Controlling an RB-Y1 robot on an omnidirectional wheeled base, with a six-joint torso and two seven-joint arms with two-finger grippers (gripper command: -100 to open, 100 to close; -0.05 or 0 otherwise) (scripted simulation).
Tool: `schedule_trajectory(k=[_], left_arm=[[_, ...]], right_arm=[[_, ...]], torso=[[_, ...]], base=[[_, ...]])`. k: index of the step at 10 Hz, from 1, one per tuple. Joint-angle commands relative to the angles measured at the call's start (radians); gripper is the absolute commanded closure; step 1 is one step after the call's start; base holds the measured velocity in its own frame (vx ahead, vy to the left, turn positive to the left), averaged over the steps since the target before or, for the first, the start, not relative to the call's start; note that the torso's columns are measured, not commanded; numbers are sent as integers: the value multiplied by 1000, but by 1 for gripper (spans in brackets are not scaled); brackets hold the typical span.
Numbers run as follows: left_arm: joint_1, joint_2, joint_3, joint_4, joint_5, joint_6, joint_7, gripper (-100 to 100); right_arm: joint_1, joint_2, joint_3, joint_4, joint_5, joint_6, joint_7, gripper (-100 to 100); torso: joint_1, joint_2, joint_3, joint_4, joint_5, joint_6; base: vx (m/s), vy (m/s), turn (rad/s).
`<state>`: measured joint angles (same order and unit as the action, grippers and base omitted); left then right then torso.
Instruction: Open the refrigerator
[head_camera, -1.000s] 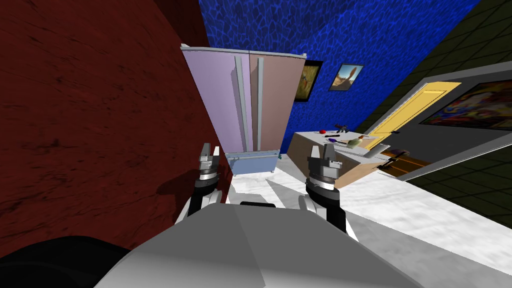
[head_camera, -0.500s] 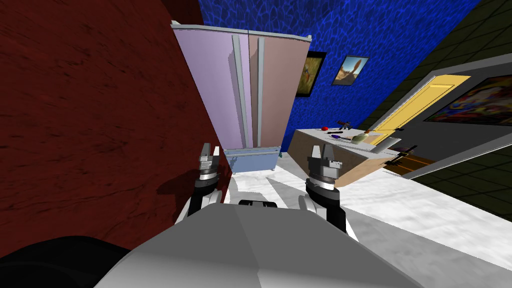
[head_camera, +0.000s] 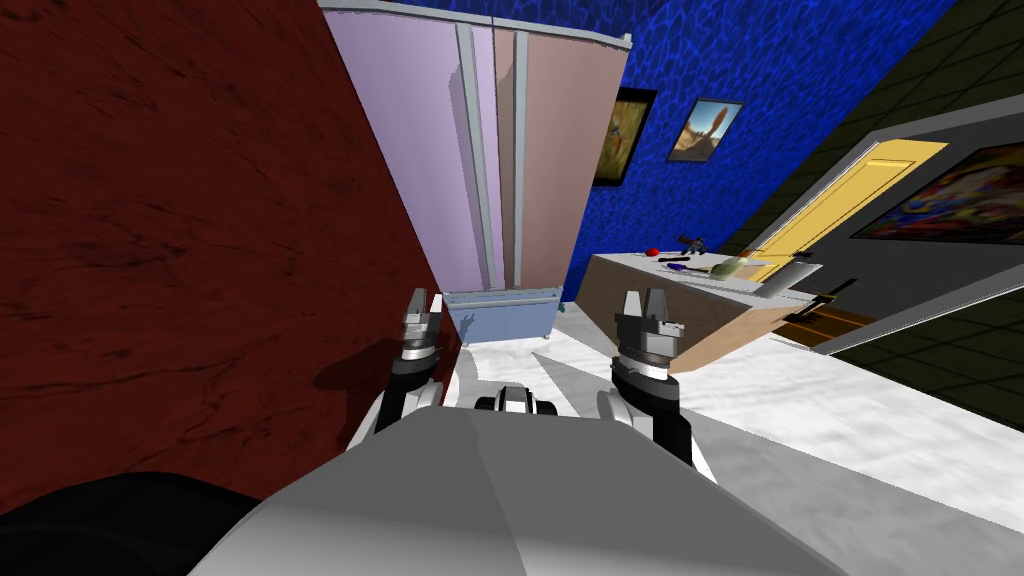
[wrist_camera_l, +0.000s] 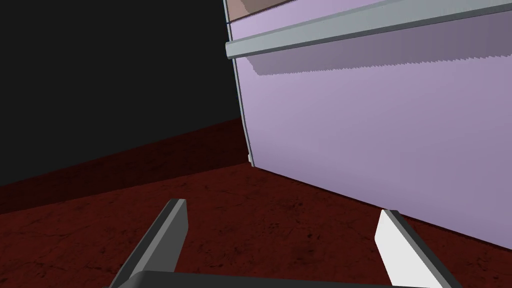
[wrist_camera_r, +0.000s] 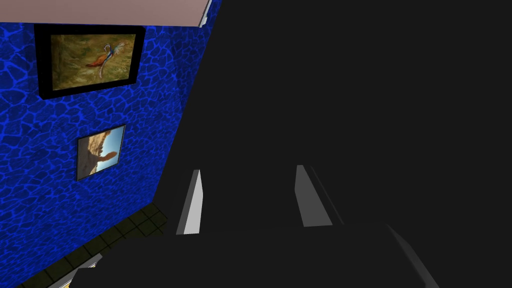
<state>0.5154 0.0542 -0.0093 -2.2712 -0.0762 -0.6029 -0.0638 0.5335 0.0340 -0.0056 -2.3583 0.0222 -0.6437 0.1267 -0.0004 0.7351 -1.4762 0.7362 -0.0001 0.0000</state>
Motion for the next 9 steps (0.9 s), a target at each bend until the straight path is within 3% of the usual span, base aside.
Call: schedule_trajectory(k=[1,9], left_arm=[[-8,45,-2,47,4,-23,8,-100],[-51,104,-16,255,18,-114,36,-100]], right_arm=[[0,0,0,0,0,0,0,0],[0,0,0,0,0,0,0,0]], torso=[[0,1,-1,1,0,0],[1,3,0,2,0,0]], base=[[82,-35,-30],[110,-28,-36]])
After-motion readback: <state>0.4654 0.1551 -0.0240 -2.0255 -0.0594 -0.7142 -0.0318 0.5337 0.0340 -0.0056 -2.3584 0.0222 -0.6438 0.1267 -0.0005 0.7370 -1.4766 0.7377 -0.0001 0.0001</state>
